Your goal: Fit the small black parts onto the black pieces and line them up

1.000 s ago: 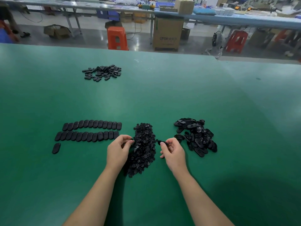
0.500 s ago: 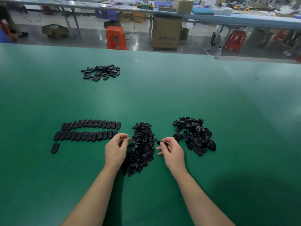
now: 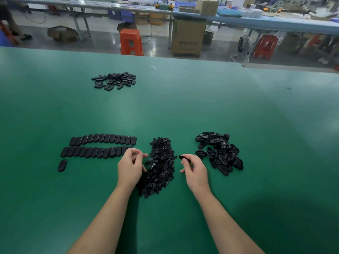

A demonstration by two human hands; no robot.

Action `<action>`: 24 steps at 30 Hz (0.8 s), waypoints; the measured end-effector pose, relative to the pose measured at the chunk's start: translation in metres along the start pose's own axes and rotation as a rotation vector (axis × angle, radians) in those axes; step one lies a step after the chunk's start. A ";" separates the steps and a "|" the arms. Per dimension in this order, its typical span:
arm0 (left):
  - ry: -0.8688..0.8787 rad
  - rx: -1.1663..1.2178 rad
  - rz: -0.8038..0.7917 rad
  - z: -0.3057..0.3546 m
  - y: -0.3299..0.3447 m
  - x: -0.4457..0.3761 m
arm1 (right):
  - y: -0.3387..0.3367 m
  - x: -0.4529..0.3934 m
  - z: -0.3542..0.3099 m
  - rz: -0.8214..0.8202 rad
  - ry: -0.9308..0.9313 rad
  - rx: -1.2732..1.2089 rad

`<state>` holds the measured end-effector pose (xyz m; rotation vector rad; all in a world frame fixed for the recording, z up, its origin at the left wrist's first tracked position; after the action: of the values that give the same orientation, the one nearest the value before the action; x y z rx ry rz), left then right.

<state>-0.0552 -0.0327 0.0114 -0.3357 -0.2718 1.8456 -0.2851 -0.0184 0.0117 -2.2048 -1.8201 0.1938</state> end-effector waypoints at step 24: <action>-0.077 0.126 0.029 0.006 0.002 -0.001 | 0.002 -0.006 0.007 -0.025 0.111 -0.224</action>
<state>-0.0591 -0.0347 0.0161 -0.1824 -0.2026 1.8971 -0.2861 -0.0232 0.0035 -2.2858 -1.8866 -0.1411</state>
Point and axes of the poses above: each hand's wrist, its own x-axis away from the middle knuckle, its own y-axis out of the palm, z = x × y, the point moved 3 cm from there along -x, towards the middle knuckle, and after that the axes turned 6 degrees about y, right-handed, at the moved point
